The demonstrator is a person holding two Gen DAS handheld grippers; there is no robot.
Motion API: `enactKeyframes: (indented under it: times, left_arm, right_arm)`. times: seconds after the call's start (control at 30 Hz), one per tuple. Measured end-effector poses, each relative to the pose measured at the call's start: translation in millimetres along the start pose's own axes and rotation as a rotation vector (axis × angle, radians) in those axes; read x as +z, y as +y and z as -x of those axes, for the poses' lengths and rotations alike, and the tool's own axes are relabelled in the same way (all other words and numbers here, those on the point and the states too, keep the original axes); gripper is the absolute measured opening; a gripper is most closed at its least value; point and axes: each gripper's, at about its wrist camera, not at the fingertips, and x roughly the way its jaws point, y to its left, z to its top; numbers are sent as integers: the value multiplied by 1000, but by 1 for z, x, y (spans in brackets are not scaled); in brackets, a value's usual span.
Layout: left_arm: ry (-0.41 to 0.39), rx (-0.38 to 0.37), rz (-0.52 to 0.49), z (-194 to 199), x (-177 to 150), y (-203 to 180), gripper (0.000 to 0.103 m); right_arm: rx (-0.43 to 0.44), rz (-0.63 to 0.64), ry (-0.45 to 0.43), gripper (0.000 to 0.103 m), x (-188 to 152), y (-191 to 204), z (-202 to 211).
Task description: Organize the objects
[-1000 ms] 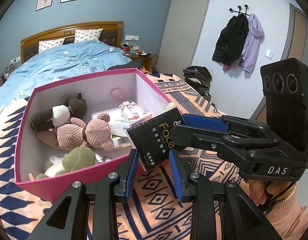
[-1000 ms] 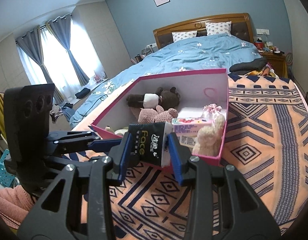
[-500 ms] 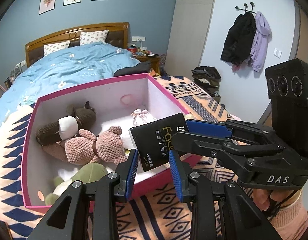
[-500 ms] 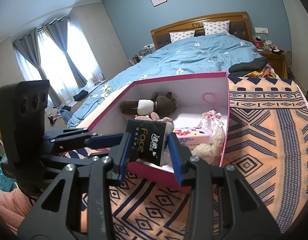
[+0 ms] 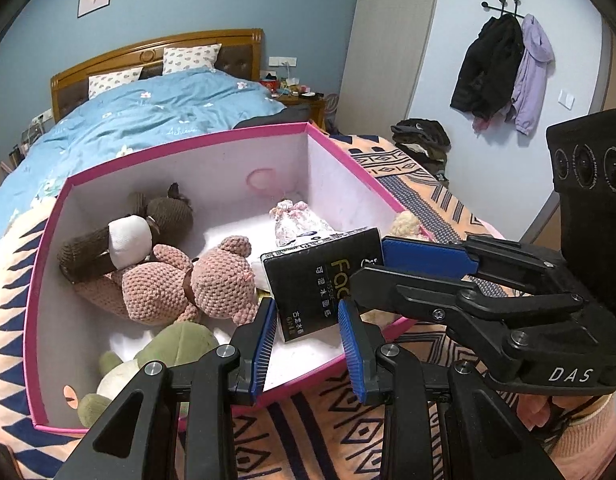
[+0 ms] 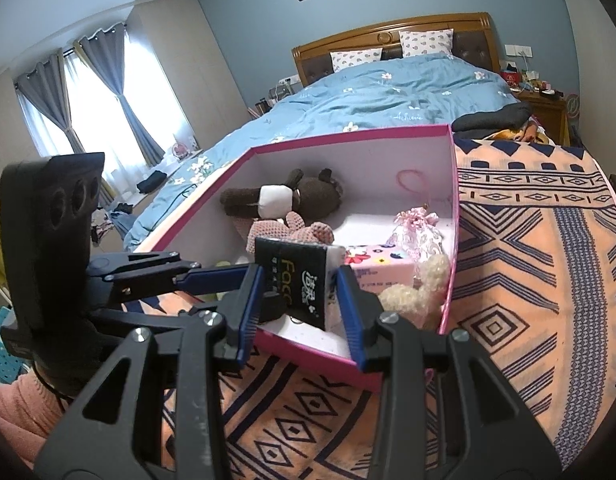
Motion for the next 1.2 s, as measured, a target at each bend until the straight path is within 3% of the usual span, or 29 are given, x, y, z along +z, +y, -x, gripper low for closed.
enactKeyframes:
  times: [0.23,0.53,0.63,0.8,0.9,1.0,1.2]
  left_arm:
    - [-23,38,0,8,-4,1,50]
    - [-139,82,-37,48,-28,-6,92]
    - [-177,108,-27,64,-41,-6,102]
    - [-200,208,42,74,-69,0,103]
    - [-181,200,119,73,-87,10,103]
    - [-182,265,142,73,-101,13,103]
    - [-173,328,134,79,-118,13,103]
  right_arm:
    - [-29,2,-4,43,-2,2,3]
    - [-31,38,-45,69,-12,17,24]
    - [-54,81,-74,85,-20,29,35]
    - [-129,100,-117,103,-42,42,46]
    - [-213,119,-112,103,-61,49,45]
    - [-271,133,-92,103,-80,56,39]
    - [-303,152,-78,103,-103,68,34]
